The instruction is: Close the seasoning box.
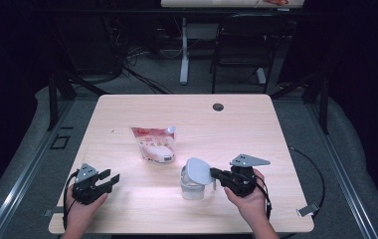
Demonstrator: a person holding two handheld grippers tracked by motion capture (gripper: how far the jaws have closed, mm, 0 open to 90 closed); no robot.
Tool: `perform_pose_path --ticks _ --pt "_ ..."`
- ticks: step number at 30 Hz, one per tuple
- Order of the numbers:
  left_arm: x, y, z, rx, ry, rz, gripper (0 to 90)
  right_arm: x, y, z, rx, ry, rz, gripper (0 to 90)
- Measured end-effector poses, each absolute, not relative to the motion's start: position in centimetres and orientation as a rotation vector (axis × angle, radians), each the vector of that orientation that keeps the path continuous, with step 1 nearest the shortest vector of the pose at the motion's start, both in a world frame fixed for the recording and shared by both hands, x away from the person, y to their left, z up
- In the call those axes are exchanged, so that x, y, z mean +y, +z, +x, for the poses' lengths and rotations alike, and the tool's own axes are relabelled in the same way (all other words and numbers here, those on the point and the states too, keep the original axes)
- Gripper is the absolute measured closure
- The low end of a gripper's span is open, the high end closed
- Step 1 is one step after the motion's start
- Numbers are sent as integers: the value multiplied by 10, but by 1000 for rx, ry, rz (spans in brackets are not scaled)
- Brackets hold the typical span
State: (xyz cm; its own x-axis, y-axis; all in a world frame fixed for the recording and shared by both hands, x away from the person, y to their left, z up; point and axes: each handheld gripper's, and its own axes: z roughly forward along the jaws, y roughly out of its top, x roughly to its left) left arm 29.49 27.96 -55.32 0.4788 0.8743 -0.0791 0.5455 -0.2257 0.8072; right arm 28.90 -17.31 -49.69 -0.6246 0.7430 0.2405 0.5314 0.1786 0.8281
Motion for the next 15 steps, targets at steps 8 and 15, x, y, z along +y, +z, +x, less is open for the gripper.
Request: perform_pose_path --ticks 8,15 --pt "280 -553 295 1182 506 1907 553 -176 -499 290 2223 1462 1276 900" --pt "279 -553 295 1180 507 1910 553 -176 -505 291 2214 1425 1340 900"
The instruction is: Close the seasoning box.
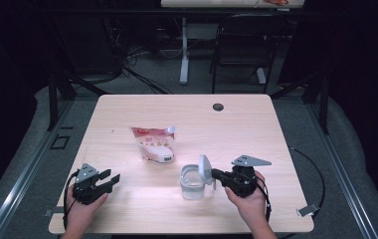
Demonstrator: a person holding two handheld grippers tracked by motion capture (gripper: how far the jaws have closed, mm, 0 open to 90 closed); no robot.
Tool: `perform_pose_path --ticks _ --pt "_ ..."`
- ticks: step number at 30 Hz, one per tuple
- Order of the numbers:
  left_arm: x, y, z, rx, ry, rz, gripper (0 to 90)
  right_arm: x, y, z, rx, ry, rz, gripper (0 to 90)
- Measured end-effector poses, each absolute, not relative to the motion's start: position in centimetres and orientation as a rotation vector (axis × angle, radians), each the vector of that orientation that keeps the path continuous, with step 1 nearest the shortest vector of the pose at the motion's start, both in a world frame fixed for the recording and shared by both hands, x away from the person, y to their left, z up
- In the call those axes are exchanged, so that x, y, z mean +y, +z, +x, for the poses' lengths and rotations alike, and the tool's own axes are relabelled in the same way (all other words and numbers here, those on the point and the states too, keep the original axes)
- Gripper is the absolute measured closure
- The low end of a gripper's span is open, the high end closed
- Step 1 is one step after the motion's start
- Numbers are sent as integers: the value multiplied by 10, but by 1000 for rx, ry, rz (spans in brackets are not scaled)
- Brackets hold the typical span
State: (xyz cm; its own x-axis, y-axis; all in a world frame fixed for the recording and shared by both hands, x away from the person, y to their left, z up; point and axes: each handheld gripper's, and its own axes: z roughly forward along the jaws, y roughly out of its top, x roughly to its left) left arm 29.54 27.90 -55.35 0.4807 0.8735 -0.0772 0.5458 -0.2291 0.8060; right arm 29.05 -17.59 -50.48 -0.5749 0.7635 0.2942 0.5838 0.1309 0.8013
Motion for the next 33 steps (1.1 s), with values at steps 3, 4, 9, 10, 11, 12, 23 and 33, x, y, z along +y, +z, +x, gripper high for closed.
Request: perform_pose_path --ticks 3,4,9,10,11,12,23,33 --pt "279 -553 295 1181 507 1911 552 -177 -508 292 2206 1436 1379 900" --pt "280 -554 296 1180 507 1912 552 -177 -508 292 2206 1445 1389 900" --pt "280 -554 295 1183 507 1912 552 -178 -509 293 2204 1456 1404 900" --pt "280 -554 295 1185 506 1912 552 -178 -509 293 2204 1457 1405 900" --pt "280 -554 295 1185 507 1912 552 -178 -509 293 2209 1452 1402 900" --pt "280 -554 295 1184 506 1910 552 -178 -510 294 2206 1454 1405 900" --pt "280 -553 295 1185 507 1909 552 -180 -515 296 2222 1434 1424 896" --pt "280 -553 296 1180 509 1905 552 -183 -518 295 2201 1388 1403 829"
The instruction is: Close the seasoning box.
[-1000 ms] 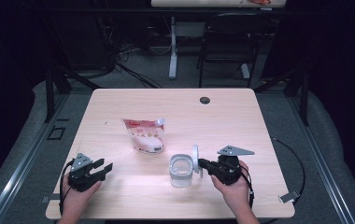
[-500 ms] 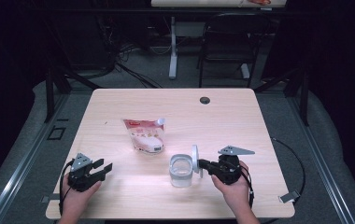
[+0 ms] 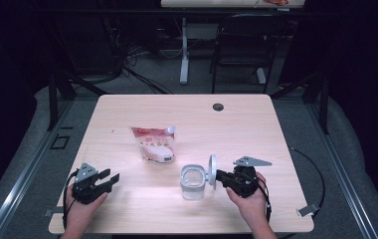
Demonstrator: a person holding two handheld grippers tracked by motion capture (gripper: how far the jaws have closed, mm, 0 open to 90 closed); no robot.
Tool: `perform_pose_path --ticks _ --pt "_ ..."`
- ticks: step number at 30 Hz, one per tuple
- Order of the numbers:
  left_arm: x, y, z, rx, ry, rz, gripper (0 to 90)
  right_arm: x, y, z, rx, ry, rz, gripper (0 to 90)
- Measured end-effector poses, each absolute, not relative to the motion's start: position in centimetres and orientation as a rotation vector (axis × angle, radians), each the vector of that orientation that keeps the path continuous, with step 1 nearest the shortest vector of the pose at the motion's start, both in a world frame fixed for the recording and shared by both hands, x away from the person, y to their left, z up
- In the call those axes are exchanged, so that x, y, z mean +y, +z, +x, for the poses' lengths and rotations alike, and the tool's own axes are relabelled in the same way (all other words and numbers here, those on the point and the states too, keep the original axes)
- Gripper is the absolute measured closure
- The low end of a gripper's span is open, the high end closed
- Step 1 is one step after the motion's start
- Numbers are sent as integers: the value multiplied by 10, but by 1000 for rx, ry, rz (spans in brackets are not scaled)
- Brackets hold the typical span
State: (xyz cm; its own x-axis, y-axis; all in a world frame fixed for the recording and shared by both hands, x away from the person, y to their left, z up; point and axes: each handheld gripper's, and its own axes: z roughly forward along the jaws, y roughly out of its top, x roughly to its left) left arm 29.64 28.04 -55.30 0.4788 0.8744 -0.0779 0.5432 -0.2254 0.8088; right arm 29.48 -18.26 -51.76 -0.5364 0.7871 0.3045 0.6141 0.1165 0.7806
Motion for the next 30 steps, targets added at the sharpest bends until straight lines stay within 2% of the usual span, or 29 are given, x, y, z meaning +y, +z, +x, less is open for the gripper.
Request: perform_pose_path --ticks 16,22,30 --pt "279 -552 298 1171 508 1914 552 -191 -523 274 2185 1283 1345 762" --pt "279 -552 297 1170 507 1912 551 -182 -527 263 2211 1246 1271 700" --pt "279 -552 297 1175 508 1907 551 -174 -534 264 2253 1198 1210 682"
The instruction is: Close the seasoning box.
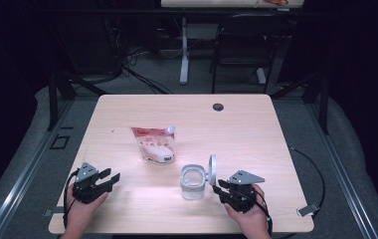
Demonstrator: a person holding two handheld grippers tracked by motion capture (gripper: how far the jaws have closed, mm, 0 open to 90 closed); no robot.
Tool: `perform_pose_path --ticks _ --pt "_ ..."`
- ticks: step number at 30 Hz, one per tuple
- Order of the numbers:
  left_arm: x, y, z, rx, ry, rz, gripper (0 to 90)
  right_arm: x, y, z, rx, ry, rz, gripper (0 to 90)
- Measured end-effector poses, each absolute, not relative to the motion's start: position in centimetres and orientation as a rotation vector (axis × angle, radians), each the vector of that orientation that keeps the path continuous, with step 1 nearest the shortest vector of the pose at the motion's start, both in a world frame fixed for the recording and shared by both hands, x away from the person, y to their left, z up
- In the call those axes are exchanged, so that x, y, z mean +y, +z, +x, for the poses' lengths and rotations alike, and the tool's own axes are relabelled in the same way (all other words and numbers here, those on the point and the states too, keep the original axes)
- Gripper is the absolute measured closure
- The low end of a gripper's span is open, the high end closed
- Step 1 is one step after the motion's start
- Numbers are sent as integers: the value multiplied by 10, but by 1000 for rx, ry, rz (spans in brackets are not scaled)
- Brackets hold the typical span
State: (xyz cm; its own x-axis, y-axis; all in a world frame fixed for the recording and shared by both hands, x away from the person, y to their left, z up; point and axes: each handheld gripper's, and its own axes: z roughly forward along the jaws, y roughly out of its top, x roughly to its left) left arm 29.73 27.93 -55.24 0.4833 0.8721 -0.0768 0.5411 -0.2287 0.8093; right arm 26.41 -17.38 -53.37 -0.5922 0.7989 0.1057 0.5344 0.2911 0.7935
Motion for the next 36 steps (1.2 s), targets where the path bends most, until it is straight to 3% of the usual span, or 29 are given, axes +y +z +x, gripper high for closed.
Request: perform_pose_path --ticks 36 --pt "281 -553 297 1177 508 1912 550 -168 -538 268 2244 1163 1236 825"
